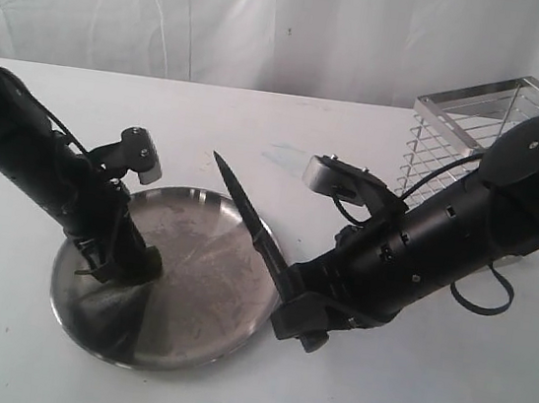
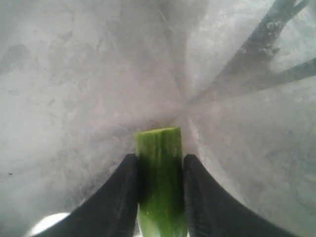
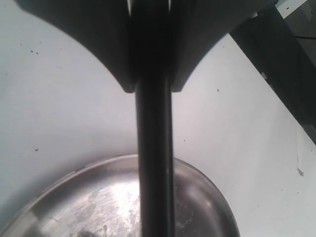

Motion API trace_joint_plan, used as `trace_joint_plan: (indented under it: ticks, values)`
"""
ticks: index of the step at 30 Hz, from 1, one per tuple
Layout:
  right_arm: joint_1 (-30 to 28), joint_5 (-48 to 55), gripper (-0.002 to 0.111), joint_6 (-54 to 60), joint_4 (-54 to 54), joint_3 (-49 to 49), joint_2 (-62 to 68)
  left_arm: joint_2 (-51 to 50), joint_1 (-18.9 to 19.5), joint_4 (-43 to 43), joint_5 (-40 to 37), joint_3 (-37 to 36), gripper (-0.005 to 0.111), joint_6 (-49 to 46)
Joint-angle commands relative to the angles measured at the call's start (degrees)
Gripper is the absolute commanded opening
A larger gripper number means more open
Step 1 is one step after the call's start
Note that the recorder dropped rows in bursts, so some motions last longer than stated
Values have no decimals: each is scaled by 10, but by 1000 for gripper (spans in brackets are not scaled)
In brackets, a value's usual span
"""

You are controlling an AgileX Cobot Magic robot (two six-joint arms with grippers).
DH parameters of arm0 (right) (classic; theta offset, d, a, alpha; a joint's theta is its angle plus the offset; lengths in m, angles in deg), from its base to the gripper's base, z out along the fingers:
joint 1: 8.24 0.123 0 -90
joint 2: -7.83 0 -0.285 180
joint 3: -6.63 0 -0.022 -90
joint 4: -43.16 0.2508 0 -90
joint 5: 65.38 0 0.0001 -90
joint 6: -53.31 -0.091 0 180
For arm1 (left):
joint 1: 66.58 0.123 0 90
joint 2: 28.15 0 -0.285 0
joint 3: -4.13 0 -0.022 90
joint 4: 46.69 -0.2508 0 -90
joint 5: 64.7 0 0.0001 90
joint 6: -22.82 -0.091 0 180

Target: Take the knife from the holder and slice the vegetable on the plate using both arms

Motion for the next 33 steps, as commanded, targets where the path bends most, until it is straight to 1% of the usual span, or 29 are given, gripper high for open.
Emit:
trace_joint_plan:
  ticks: [1,6,17,20,23,24,27,30,33]
  values:
    - [-4,-3,0,7,0,-2,-7,3,-2,41,5,-7,1,-18]
    - [-4,-3,0,7,0,-2,-7,3,-2,130,3,-7,9,-65]
    - [-4,-4,0,7,0,-2,-7,-11,-2,129,-6,-7,12,-100]
    - [-4,-4,0,7,0,-2,-7,-12,-2,122,-21,-7,22,-109]
    - [-4,-3,0,7,0,-2,-7,-12,-2,122,-22,-7,38,-109]
    - [-4,-3,0,7,0,-2,-7,-12,-2,122,-22,-7,45,-109]
    - [-4,-3,0,7,0,-2,-7,-12,-2,122,-22,-7,59,-109]
    - [-4,-2,0,7,-2,-2,-7,-5,-1,122,-15,-6,69,-113]
    - [-4,-2,0,7,-2,-2,-7,13,-1,116,-13,4,73,-111]
